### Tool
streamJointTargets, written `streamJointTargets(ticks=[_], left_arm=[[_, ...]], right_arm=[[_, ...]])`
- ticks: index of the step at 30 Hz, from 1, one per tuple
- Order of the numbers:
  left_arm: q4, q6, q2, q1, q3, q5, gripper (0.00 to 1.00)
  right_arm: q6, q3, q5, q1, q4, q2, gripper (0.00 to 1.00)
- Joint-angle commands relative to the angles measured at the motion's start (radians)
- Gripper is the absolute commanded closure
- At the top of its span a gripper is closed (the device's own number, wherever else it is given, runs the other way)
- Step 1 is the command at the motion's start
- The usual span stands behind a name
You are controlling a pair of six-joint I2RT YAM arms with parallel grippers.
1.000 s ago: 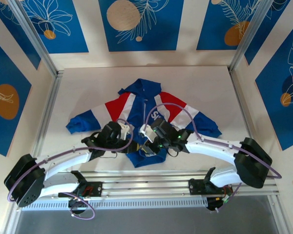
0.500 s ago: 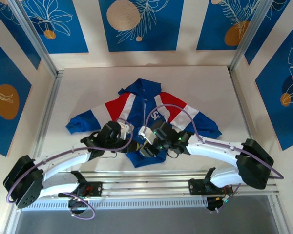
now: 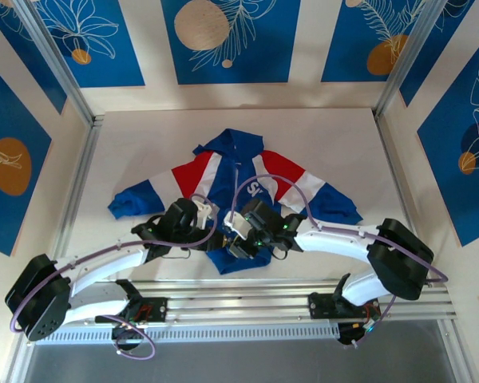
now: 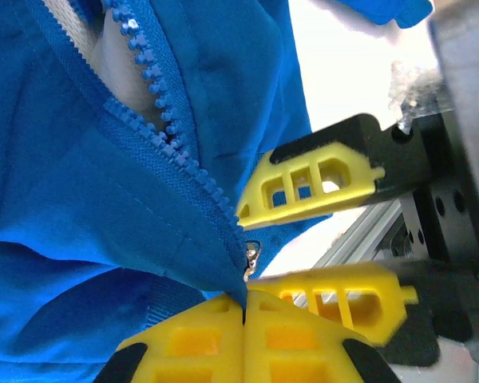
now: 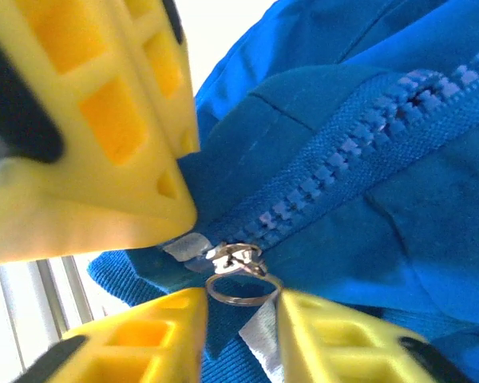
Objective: Zip up the jacket
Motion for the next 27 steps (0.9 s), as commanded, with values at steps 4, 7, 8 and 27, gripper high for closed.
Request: streamJointTargets(ticks=[4, 7, 8, 27], left_arm=[[-0.043, 0.037, -0.031, -0.008, 0.034, 0.000, 1.00], [-0.045, 0.039, -0.033, -0.008, 0.033, -0.001, 1.00], [-0.045, 0.039, -0.033, -0.007, 0.034, -0.001, 1.00], [-0.028, 0.030, -0.052, -0.008, 0.015, -0.003, 1.00]], right_arm=[[-0.016, 0.005, 0.000, 0.003, 0.006, -0.021, 0.86], [-0.019, 0.002, 0.005, 0.003, -0.002, -0.034, 0.92], [-0.021, 0.001, 0.006, 0.004, -0.004, -0.038, 0.94], [-0.024, -0.022, -0.012, 0.018, 0.022, -0.054, 0.87]])
